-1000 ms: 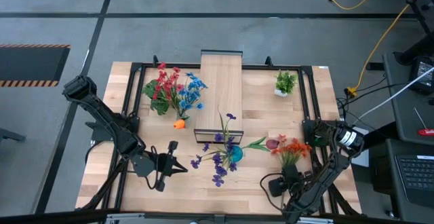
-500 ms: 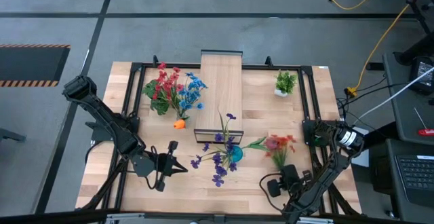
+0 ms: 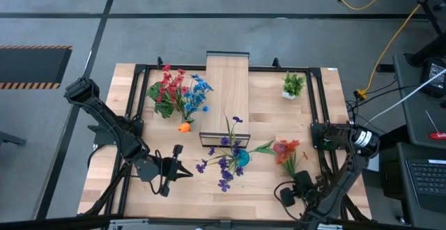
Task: Pick and place flowers into a vace then onto a shelf
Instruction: Put the orange flowers into the blue vase
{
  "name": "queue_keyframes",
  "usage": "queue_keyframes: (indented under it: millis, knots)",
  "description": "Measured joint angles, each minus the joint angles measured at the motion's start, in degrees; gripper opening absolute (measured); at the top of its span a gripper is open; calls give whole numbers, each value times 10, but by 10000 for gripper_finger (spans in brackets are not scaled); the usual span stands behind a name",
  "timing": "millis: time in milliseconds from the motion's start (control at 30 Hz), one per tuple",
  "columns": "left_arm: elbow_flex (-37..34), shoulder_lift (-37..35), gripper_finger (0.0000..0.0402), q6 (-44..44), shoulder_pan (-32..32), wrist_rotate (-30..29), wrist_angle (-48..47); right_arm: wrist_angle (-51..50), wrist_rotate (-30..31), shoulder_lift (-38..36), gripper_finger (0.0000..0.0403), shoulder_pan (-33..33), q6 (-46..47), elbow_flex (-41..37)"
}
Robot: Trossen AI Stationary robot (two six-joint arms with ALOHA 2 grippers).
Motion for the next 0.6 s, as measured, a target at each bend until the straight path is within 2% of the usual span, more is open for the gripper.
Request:
queue_keyframes:
  millis: [167, 333, 600]
  knots:
    - [0, 0, 2, 0, 0, -2, 0, -38, 48, -3, 6, 25, -9, 44]
    - [0, 0, 3, 0, 0, -6, 5, -73, 59, -3, 6, 50, -29, 115]
    - [0, 0, 2, 1, 0, -16, 5, -56, 240, -3, 7, 89, -115, 167]
